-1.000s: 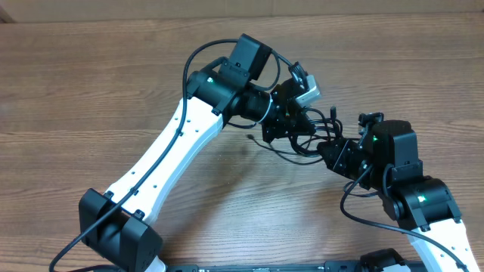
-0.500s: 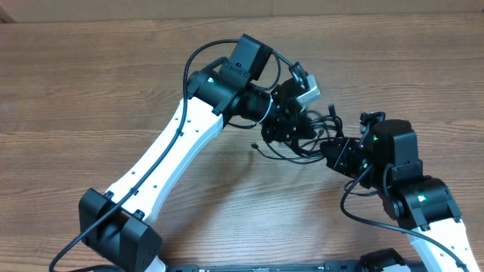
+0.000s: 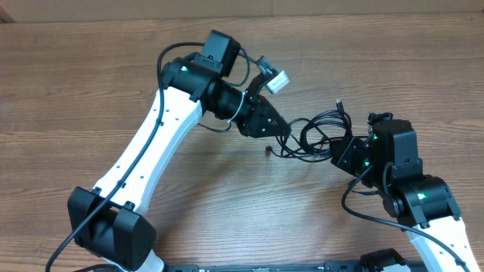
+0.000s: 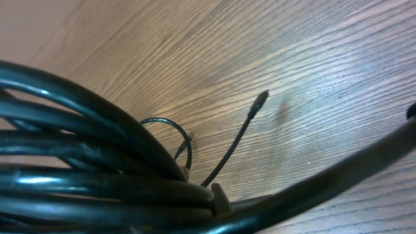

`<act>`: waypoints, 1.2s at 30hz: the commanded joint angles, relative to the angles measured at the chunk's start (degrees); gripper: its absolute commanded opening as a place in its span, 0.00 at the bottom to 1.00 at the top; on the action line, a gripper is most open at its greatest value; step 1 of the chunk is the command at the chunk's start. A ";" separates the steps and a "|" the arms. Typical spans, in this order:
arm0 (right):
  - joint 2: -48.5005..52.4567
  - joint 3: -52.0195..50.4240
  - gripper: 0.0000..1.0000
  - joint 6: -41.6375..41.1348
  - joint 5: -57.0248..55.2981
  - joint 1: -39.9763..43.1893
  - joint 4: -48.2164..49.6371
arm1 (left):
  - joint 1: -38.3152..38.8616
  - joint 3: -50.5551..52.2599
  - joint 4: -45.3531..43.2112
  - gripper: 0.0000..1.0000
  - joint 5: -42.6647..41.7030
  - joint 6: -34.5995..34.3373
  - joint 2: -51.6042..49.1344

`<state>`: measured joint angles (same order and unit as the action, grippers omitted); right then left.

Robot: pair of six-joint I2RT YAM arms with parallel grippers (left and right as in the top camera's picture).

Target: Untangle cables

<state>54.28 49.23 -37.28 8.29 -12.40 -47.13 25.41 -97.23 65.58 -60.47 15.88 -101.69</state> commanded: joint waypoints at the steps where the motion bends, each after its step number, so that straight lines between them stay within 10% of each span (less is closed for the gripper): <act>1: -0.31 0.39 0.04 -0.42 -0.74 0.26 1.18 | -0.26 -0.61 1.81 0.17 -0.61 3.04 0.35; 19: -0.31 0.39 0.04 -17.07 -0.70 0.28 8.61 | 1.68 -0.59 9.62 0.07 17.66 2.01 0.33; 36: -0.28 0.39 0.04 -8.48 -0.57 0.26 7.43 | 1.73 -0.59 4.68 0.04 17.35 0.07 0.33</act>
<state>54.28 49.17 -50.87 7.38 -12.38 -38.44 26.65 -97.23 72.40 -43.35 17.54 -101.69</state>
